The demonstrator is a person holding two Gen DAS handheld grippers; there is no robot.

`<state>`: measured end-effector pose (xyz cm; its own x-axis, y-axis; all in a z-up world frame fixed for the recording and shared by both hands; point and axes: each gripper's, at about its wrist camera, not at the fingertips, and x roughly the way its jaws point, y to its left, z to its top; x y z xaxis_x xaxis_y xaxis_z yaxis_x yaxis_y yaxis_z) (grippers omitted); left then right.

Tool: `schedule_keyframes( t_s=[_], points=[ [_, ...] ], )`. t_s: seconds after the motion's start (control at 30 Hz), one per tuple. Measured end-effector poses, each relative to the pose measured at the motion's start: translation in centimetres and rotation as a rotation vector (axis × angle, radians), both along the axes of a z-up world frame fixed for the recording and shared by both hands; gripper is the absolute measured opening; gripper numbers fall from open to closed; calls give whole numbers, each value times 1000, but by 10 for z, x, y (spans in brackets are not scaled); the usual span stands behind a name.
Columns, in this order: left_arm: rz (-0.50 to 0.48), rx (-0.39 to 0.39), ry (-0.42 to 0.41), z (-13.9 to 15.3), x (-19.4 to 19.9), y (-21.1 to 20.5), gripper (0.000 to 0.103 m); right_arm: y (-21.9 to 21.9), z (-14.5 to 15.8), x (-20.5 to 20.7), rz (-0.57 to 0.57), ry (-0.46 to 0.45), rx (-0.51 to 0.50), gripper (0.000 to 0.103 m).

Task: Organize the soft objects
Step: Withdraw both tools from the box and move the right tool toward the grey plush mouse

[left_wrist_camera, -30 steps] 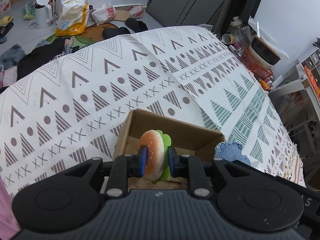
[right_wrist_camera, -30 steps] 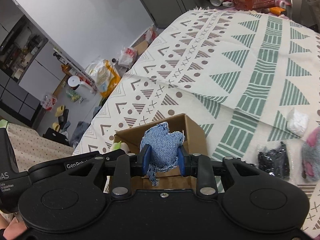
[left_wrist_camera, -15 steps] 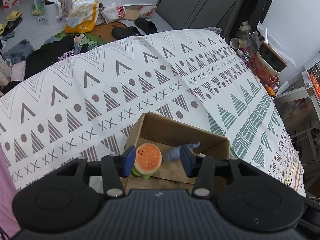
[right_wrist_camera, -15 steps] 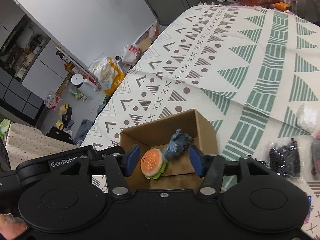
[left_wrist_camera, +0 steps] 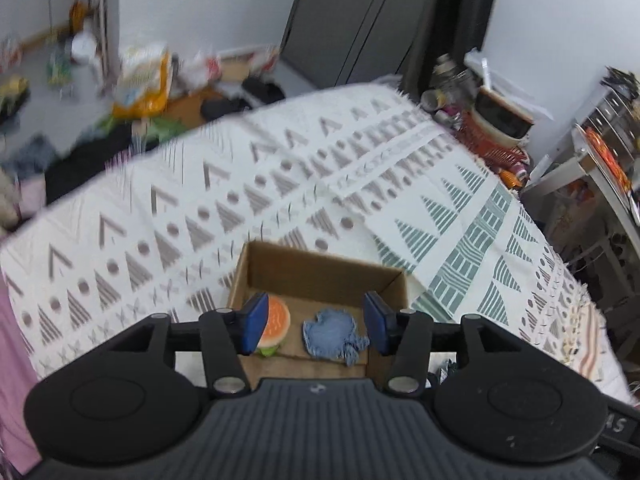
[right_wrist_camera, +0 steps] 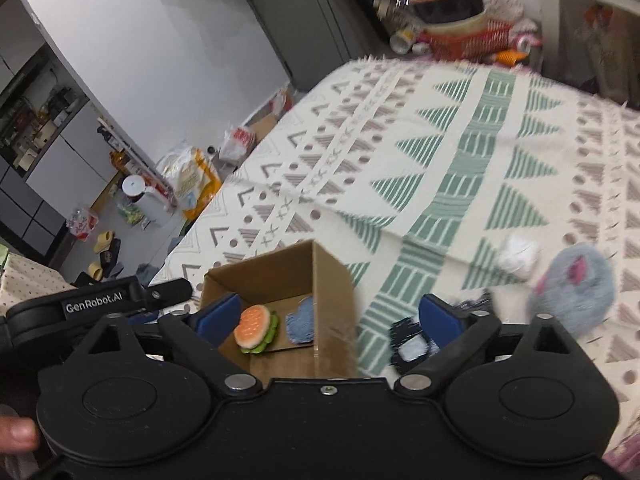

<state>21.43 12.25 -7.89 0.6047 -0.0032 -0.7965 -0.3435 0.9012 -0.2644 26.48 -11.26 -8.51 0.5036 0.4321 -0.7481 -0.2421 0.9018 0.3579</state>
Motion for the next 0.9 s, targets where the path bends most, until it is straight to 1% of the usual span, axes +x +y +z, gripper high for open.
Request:
schedule_keyframes(
  t_s=[0.07, 0.13, 0.23, 0.43, 0.53, 0.6, 0.67, 0.8, 0.87, 0.9],
  points=[
    [-20, 30, -28, 8, -2, -9, 51, -9, 6, -6, -9, -37, -11, 103],
    [-39, 24, -49, 14, -3, -16, 51, -17, 11, -12, -20, -75, -19, 103],
    [-47, 8, -71, 19, -5, -24, 51, -30, 14, -18, -34, -102, -31, 103],
    [-89, -14, -103, 26, -10, -45, 51, -59, 15, -31, -75, -125, -38, 103],
    [-86, -21, -138, 28, -16, -54, 51, -73, 15, -37, -90, -140, -46, 103],
    [-84, -3, -165, 30, -19, -62, 51, -83, 15, -40, -97, -144, -46, 103],
    [-95, 23, -175, 32, -21, -71, 51, -93, 14, -42, -106, -140, -39, 103],
    [-117, 30, -178, 34, -22, -86, 51, -114, 11, -48, -126, -132, -37, 103],
    [-125, 24, -183, 34, -23, -93, 52, -125, 9, -51, -146, -134, -40, 103],
    [-129, 20, -181, 33, -23, -97, 57, -131, 8, -52, -154, -135, -33, 103]
  ],
)
